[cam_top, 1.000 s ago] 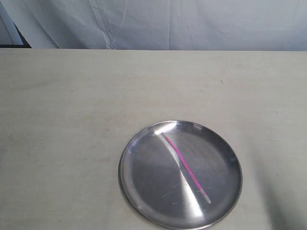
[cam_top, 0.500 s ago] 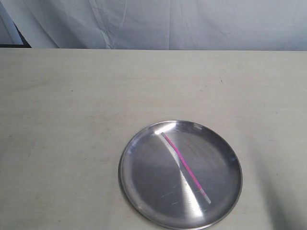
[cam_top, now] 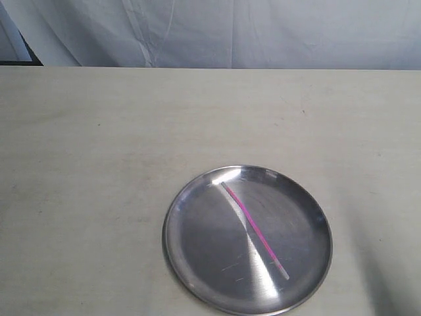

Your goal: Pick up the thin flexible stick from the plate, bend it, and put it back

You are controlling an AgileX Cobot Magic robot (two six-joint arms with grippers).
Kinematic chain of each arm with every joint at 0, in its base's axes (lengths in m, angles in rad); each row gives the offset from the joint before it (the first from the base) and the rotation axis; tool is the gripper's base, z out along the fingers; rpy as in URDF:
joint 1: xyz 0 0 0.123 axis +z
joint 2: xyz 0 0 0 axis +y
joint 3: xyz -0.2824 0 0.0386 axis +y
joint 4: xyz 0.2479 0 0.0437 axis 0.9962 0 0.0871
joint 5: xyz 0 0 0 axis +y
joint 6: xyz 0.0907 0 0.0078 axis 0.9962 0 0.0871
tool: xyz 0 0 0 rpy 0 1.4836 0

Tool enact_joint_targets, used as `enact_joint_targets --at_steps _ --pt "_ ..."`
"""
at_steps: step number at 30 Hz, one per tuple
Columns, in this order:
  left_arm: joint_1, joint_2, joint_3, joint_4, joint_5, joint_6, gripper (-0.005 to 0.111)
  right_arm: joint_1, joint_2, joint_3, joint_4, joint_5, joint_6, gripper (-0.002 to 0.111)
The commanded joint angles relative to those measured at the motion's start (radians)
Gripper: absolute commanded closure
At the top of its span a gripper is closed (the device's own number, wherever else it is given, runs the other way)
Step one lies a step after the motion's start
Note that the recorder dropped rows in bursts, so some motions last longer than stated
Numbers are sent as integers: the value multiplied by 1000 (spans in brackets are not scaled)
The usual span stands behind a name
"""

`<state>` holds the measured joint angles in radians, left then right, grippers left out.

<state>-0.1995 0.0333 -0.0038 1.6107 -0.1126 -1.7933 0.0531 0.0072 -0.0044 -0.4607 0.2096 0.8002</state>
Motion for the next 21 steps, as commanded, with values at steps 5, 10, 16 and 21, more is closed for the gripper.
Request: enact_joint_targets --at_steps 5,10,16,21 --pt "-2 2 4 5 2 0 94 -6 -7 4 -5 5 -5 109" --pt "-2 2 4 5 2 0 94 -6 -7 4 2 -6 -5 109" --pt "-2 2 4 5 2 0 94 -6 -7 4 -1 -6 -5 109" --pt "-2 2 4 5 2 0 94 -6 -7 4 -1 -6 -5 109"
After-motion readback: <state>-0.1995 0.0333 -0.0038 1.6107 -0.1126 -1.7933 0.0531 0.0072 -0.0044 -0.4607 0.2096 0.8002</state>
